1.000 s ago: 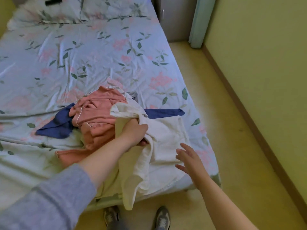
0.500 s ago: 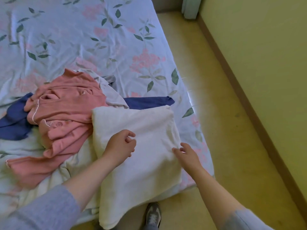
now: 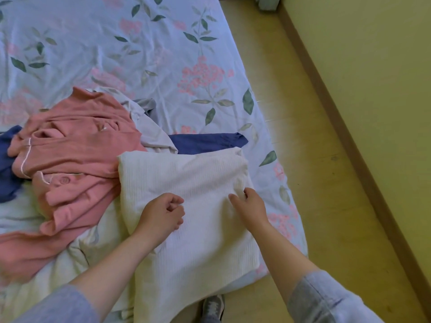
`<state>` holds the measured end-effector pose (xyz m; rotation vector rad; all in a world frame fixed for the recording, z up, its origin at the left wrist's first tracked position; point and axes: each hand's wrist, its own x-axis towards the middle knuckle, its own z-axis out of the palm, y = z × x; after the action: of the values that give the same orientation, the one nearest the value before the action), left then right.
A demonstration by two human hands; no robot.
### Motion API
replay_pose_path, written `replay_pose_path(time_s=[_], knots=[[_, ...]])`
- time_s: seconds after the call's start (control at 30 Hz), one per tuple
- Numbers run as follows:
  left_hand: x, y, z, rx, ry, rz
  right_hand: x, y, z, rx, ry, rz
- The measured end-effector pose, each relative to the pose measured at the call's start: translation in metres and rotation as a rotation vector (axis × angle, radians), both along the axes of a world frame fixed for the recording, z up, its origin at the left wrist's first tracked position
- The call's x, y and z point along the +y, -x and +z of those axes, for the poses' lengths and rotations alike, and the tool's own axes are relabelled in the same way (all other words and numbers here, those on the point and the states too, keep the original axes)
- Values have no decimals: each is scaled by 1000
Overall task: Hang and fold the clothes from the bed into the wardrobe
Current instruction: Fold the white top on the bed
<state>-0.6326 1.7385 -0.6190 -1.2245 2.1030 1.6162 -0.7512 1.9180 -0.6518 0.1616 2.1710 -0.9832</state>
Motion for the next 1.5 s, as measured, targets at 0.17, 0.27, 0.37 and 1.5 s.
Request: replay_pose_path(time_s=[0.17,0.27,0.37,1.5], knots=[[-3,1,0,-4,-52,19,-5,6,-4,-5,50,-44],[-6,2,1,-2,-78,26,-6,5,0,18,154,-75],[-9,4,1,-13,-93,12,-13,4,2,3,220,-136],[-28,-79,1,-135,188,7,37,-2,-19,35,-150,-34]])
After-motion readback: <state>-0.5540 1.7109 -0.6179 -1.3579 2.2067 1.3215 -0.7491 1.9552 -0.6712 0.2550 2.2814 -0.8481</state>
